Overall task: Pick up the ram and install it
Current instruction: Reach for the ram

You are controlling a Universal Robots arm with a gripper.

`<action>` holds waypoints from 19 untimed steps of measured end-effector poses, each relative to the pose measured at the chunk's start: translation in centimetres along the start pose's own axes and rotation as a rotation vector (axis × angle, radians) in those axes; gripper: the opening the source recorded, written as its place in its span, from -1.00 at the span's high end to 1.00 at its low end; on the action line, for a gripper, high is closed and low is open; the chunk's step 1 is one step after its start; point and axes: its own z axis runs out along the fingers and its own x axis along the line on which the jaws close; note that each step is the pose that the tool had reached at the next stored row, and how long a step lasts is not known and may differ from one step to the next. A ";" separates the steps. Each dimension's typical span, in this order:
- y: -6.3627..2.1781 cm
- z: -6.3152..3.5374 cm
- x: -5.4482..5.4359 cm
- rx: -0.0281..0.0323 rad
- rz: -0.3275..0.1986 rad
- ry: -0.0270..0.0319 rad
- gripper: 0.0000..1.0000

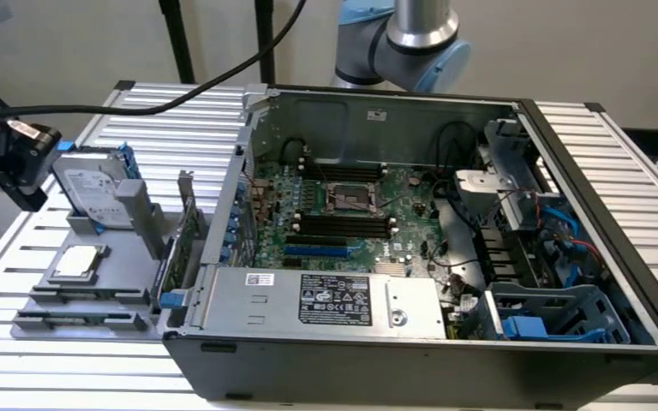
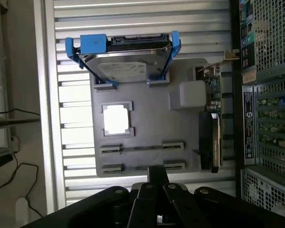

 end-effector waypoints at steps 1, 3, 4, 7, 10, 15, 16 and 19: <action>-0.12 0.01 0.0 0.0011 0.000 0.0011 0.79; -0.26 0.04 0.0 0.0070 -0.001 0.0027 0.79; -0.30 0.05 0.0 0.0119 -0.002 0.0034 0.79; -0.37 0.06 0.0 0.0281 -0.007 0.0060 0.79; -0.39 0.10 0.0 0.0408 -0.019 0.0090 0.79; -0.56 0.17 0.0 0.0468 -0.045 0.0119 0.79; -0.62 0.18 0.0 0.0467 -0.045 0.0118 0.79; -0.65 0.19 0.0 0.0466 -0.044 0.0117 0.79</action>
